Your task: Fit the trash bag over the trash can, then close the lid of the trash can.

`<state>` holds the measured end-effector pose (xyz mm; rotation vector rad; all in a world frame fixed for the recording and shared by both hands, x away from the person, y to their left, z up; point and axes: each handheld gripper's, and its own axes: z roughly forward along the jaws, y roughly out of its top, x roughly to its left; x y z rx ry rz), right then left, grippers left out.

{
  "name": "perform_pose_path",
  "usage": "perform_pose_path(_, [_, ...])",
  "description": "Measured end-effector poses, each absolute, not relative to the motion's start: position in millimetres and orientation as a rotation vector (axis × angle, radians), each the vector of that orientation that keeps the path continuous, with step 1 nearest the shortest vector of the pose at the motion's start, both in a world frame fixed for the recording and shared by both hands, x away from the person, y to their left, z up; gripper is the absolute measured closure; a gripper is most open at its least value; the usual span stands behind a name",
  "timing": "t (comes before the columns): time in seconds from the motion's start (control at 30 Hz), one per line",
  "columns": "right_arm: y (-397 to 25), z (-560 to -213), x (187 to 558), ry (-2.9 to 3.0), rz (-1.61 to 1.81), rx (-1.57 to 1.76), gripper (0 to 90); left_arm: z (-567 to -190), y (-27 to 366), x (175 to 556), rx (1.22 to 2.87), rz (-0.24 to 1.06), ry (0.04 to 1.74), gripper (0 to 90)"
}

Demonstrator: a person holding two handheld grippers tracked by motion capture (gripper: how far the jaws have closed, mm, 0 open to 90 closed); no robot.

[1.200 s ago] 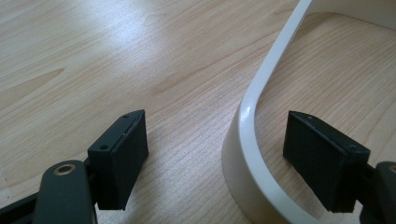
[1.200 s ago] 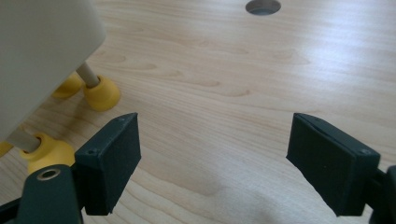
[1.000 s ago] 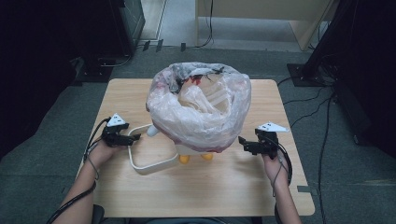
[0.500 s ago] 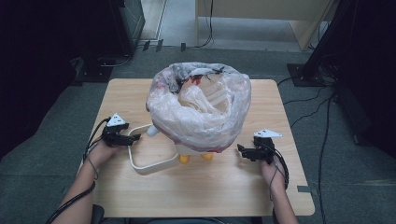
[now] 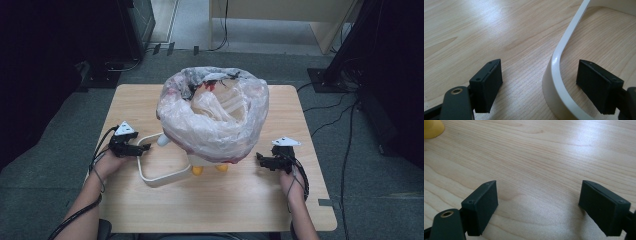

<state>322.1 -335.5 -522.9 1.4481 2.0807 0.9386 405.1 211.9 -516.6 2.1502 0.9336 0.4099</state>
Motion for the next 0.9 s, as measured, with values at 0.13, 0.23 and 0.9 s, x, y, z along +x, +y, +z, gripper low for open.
perform_pose_path(0.13, [-335.6,-523.0,322.8,2.079,0.935,1.447,14.6,-516.1,214.7,405.9,2.143,0.408,0.92,28.3])
perform_pose_path(0.23, [-335.0,-523.0,322.8,2.075,0.932,1.454,14.4,-516.1,216.2,406.2,2.131,0.409,0.918,35.0])
perform_pose_path(0.9, [-333.6,-522.9,322.9,2.064,0.926,1.467,14.1,-515.3,219.0,409.3,2.131,0.355,0.843,75.0])
